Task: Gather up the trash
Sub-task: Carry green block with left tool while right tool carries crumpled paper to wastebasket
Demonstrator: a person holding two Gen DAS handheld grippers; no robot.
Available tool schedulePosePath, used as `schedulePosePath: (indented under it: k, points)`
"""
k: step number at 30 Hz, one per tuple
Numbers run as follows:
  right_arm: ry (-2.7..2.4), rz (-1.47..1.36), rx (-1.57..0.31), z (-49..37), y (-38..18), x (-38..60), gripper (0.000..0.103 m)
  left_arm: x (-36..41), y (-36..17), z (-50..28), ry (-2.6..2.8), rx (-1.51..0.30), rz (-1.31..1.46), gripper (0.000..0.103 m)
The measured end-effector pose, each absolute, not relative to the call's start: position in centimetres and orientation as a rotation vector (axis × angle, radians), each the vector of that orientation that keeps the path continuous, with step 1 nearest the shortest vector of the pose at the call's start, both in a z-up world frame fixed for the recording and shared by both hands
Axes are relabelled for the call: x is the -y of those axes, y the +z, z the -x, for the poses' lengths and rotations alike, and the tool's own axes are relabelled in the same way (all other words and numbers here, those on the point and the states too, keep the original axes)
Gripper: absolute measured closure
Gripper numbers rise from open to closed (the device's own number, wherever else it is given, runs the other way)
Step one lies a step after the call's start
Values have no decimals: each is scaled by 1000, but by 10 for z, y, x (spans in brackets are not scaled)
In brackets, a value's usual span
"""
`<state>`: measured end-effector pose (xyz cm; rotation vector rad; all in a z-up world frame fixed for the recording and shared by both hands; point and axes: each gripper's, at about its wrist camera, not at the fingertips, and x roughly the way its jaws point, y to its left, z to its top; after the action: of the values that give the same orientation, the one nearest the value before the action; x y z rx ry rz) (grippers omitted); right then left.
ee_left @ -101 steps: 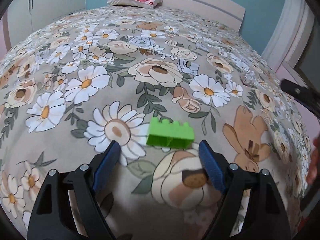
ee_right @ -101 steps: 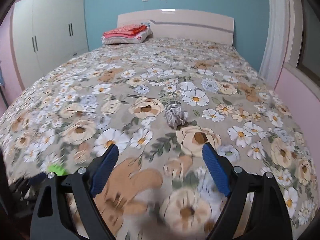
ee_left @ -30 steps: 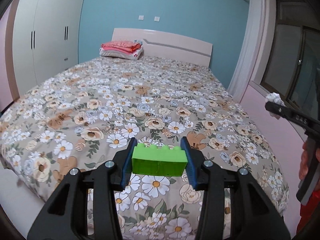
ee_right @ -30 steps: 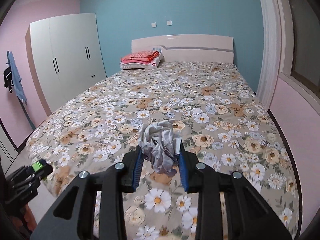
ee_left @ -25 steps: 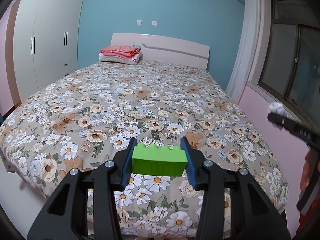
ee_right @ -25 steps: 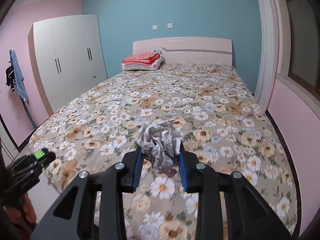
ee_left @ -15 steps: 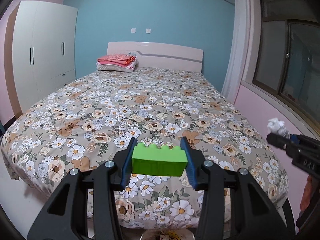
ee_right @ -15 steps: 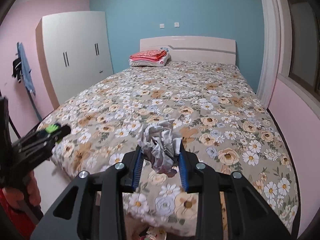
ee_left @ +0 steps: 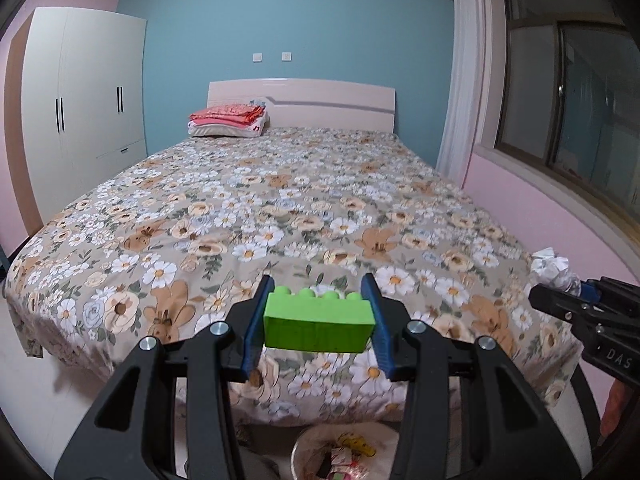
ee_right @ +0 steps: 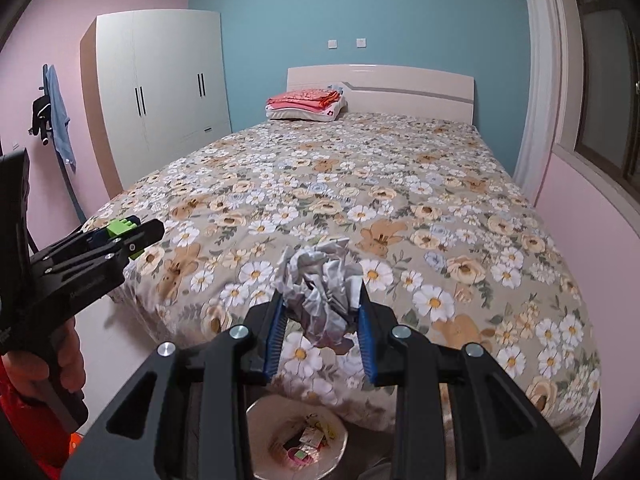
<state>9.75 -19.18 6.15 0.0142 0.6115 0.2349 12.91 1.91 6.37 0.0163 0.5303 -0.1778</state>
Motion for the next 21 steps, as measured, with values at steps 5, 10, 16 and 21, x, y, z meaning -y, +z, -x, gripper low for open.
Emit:
schedulePosePath:
  k: [5,10,16,21]
  points:
    - [220,-29,-651,-90,36,187,69,-22,38,-122,-169,-572,-29,58]
    - [212,-23,-698,-83,15,179,69,-18,10,-117,-175,-614,-75,58]
    - [210,-4,-751,-74,-22,170,69,-11,-21,-118,-188,-680,-119,58]
    - [212,-12,-802,-75,-45,169,69,-4,-45,-119,-193,-716,-160,58]
